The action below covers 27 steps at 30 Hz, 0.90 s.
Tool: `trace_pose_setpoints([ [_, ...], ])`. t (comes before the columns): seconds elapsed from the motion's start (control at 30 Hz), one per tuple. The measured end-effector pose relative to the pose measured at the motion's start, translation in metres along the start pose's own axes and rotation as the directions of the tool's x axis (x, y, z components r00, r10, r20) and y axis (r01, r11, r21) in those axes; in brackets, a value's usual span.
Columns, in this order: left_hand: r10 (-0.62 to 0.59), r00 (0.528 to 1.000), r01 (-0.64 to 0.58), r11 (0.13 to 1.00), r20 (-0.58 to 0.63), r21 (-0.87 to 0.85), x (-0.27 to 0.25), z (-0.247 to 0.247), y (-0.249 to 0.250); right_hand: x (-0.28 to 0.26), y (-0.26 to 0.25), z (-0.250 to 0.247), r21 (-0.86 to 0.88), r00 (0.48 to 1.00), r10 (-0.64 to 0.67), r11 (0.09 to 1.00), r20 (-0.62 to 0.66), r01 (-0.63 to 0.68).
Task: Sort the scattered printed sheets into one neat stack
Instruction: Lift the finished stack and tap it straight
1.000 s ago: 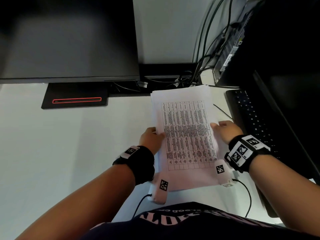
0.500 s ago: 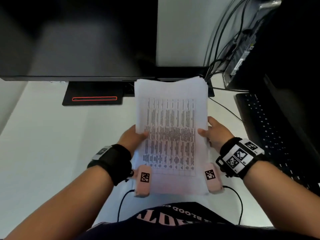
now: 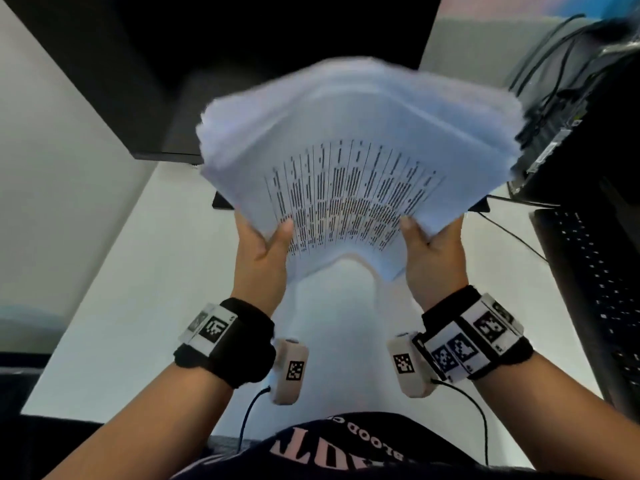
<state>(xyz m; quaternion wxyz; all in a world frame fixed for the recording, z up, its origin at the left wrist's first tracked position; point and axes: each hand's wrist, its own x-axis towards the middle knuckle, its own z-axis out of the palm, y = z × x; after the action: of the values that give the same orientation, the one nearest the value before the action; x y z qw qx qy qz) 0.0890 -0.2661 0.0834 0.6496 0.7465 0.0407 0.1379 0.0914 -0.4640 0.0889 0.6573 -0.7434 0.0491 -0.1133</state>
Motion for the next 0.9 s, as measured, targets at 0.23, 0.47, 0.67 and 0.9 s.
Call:
trace_pose_setpoints([
  [0.23, -0.131, 0.991, 0.131, 0.991, -0.010, -0.014, 0.001, -0.014, -0.018, -0.011, 0.014, 0.022, -0.036, 0.996, 0.091, 0.995, -0.001, -0.091],
  [0.47, -0.143, 0.990, 0.142, 0.986, 0.003, -0.090, -0.010, -0.024, -0.025, -0.024, 0.024, 0.019, -0.046, 0.994, 0.096, 0.995, 0.061, -0.093],
  [0.67, -0.219, 0.975, 0.220, 0.975, 0.034, -0.036, 0.000, -0.025, -0.022, -0.021, 0.031, 0.015, -0.094, 0.987, 0.153, 0.985, 0.056, -0.148],
  [0.9, -0.289, 0.956, 0.292, 0.925, 0.049, -0.244, 0.005, -0.046, -0.016, -0.028, 0.043, -0.003, -0.134, 0.940, 0.323, 0.942, 0.112, -0.308],
])
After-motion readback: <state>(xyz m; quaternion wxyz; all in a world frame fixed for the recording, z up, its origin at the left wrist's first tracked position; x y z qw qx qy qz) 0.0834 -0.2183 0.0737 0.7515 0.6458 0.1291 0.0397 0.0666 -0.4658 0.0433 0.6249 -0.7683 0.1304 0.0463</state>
